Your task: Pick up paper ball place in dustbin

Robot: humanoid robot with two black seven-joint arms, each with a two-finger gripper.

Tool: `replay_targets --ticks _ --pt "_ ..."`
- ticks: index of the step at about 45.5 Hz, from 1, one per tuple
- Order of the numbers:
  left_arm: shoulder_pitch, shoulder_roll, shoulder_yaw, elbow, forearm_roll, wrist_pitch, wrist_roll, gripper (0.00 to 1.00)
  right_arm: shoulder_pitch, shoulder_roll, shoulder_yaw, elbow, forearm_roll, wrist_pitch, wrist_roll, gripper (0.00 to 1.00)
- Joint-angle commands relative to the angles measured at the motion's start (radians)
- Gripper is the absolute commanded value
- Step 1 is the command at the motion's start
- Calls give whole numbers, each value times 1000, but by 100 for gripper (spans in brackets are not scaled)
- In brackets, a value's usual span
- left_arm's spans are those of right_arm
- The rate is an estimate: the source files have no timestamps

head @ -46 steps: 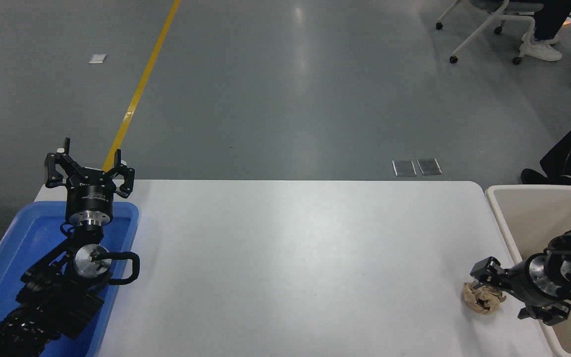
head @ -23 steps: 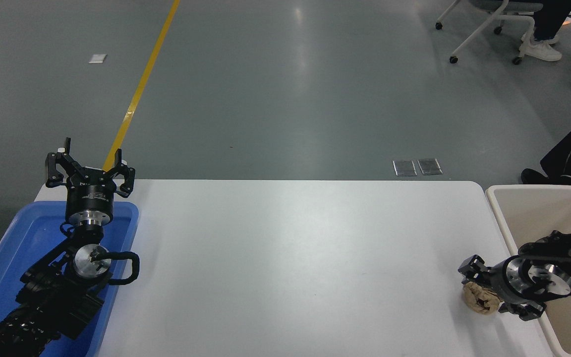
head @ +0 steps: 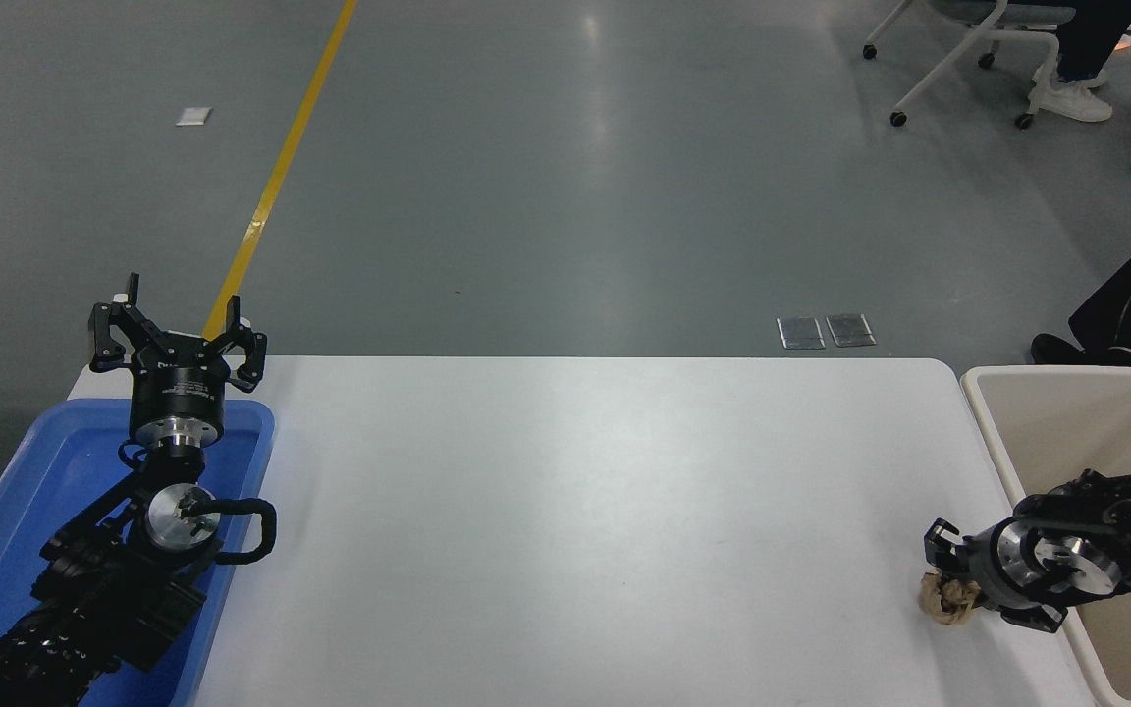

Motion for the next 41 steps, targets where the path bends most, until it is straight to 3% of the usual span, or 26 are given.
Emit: replay_targets --ticks 1,20,32,41 --pt "0 0 0 0 0 -1 0 99 50 -32 -4 34 -1 10 -2 0" --pt "0 0 0 0 0 -1 0 99 520 -249 -208 416 -2 270 -7 0" --pt "0 0 0 -2 0 -1 0 99 1033 -214 -447 660 12 445 -5 0" --pt "0 0 0 0 0 -1 0 99 1266 -203 -461 715 13 644 -5 0"
